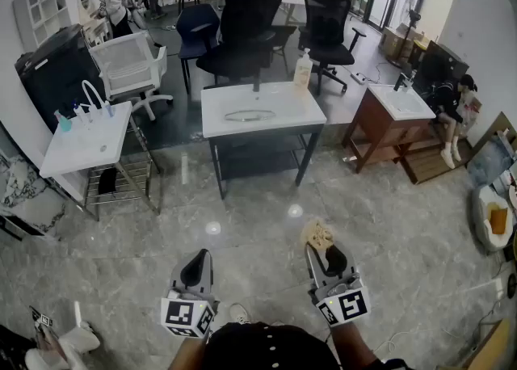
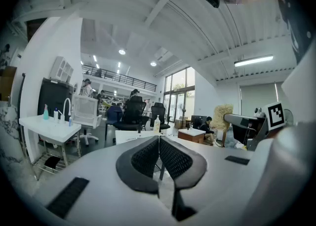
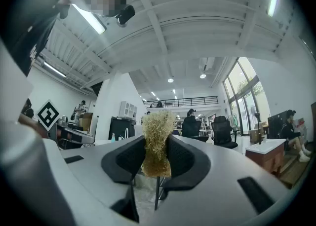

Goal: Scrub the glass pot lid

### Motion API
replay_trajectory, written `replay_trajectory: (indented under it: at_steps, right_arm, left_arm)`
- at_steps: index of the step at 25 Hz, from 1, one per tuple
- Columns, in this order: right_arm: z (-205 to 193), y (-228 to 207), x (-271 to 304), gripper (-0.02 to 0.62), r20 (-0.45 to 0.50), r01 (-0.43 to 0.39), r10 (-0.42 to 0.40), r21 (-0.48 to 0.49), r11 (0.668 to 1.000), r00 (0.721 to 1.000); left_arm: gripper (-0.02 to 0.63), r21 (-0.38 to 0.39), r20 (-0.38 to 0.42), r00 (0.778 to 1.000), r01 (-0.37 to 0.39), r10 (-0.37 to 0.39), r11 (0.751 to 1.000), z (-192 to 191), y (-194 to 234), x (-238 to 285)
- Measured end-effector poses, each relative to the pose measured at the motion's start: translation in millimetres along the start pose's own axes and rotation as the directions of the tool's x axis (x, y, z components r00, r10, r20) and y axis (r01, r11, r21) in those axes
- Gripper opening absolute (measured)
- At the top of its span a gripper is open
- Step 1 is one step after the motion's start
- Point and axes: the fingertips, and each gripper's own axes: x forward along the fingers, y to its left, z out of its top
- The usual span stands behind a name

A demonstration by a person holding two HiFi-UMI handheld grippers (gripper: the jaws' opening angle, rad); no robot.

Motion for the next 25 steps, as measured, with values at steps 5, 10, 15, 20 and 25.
replay_trajectory:
  at_steps: [5,10,15,20,25]
  right_arm:
    - [1,3,9,0.141,-0.004,-0.007,0.007,-0.003,1.0,1.0]
    - [1,6,16,0.141,-0.002,-0.008,0.008,-0.009,1.0,1.0]
    - [1,15,28,0.141,0.023,-0.025,0.025,0.0,1.0,0.999]
    - [-3,29,39,0.141,0.029,-0.01,0.01,0.002,1.0,1.0]
    - [-15,33,46,0.143,0.012,0.025,-0.025,0.02,0.999,1.0]
  left_arm:
    - [0.028,0.019,0.009,1.0,0.009,-0.009,1.0,7,3,3]
    - [0.028,0.015,0.014,1.0,0.014,-0.014,1.0,8,8,6]
    - [0.028,0.009,0.012,1.0,0.025,-0.025,1.0,7,19,11]
    - [0.028,0.015,0.0,0.999,0.049,-0.049,0.999,5,35,12]
    - [0.028,0.021,-0.023,0.997,0.068,-0.068,0.997,0,52,15]
